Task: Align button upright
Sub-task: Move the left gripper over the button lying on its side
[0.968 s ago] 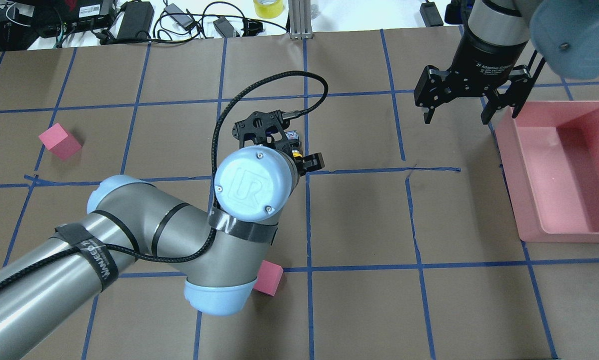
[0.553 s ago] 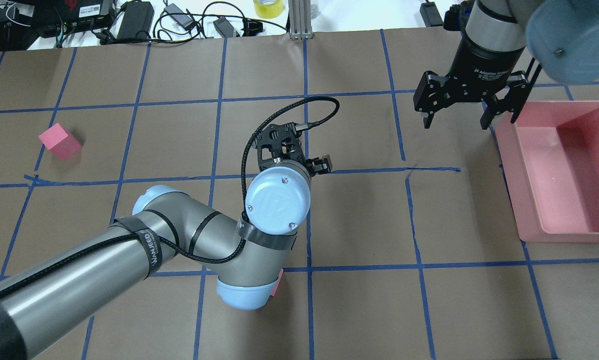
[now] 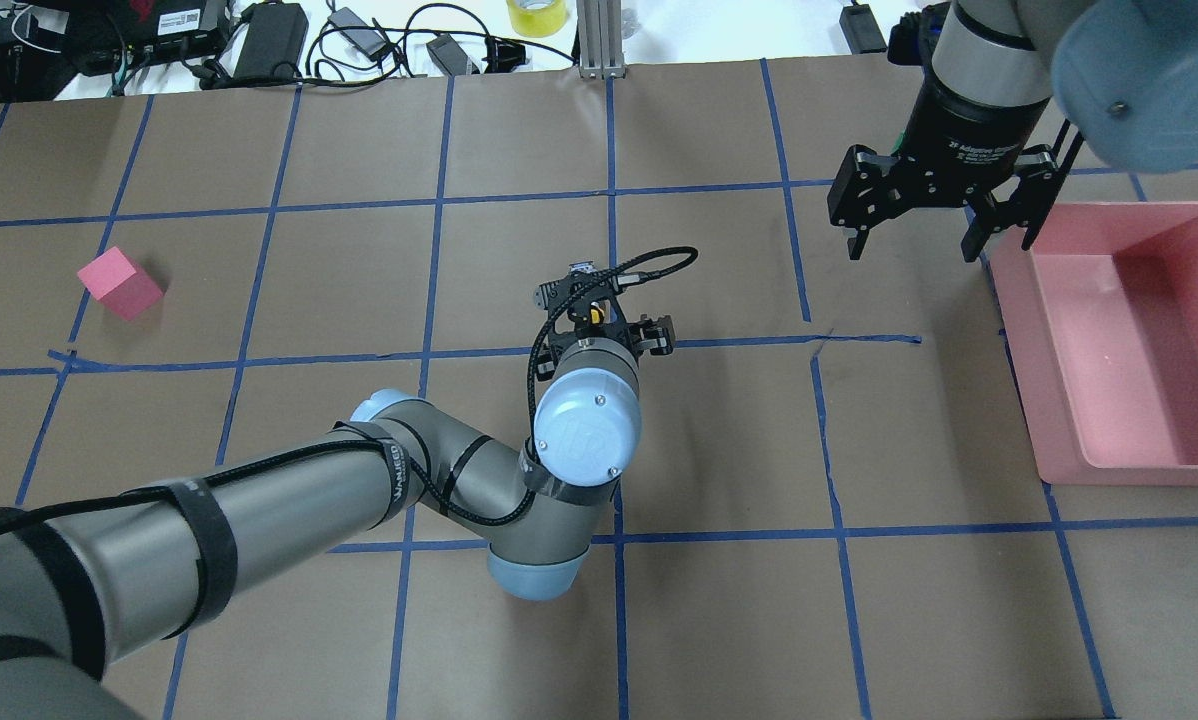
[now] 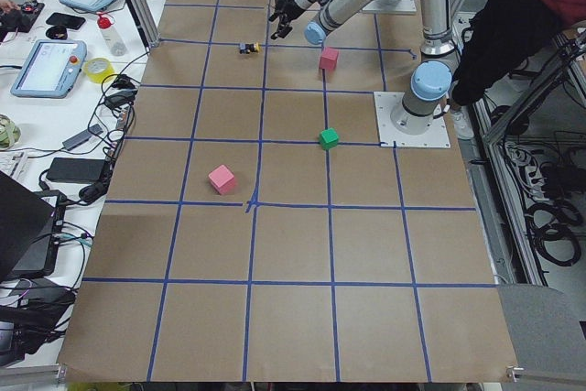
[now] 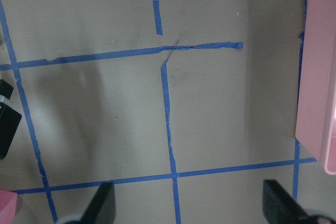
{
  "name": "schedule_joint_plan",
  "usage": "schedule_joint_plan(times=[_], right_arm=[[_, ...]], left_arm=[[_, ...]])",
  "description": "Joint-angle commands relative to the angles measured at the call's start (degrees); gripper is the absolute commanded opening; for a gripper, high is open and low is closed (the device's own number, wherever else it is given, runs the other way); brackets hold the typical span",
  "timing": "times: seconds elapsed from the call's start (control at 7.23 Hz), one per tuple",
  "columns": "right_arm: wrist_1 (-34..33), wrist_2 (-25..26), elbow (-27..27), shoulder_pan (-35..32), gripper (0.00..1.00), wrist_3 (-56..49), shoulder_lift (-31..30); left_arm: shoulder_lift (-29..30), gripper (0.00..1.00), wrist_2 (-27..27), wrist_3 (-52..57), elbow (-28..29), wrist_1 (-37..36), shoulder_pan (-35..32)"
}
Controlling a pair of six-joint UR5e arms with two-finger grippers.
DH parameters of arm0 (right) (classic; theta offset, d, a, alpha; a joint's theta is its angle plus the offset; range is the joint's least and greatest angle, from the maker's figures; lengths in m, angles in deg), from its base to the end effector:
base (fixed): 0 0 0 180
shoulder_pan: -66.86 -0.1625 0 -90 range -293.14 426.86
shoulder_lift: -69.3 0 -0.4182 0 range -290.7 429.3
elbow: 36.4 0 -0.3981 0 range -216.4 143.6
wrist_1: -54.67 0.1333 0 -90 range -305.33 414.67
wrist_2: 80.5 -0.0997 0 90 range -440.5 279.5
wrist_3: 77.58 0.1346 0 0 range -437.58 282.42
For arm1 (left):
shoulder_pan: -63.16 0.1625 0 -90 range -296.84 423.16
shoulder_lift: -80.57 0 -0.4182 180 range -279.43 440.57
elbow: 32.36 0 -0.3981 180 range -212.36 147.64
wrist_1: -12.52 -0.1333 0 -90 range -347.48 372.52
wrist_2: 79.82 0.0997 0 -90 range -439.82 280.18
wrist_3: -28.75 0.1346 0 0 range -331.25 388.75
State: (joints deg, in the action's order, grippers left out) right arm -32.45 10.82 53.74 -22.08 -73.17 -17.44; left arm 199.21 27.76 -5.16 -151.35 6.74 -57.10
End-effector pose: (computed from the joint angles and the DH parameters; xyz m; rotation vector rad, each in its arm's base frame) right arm 0.1208 -0.5079 0.4118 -0.1465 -3.1073 -0.1695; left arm -0.3679 -0.4467 0.1540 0.2427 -2.8395 1.0675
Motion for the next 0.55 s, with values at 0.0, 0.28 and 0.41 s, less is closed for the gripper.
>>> schedule_joint_plan(times=[0.0, 0.28, 0.41], right_arm=[[0.02, 0.00, 0.03, 0.00, 1.00, 0.07, -0.01], [-0.07, 0.00, 0.03, 0.00, 1.00, -0.01, -0.01], [-0.07, 0.00, 0.03, 0.00, 1.00, 0.07, -0.01]], left_arm=[[5.53, 1.00, 2.17, 1.30, 0.15, -6.42, -1.37], [6.61, 1.00, 2.90, 4.27, 0.68, -8.18, -2.17], [6.78, 0.96, 2.90, 5.85, 1.38, -8.28, -2.17]])
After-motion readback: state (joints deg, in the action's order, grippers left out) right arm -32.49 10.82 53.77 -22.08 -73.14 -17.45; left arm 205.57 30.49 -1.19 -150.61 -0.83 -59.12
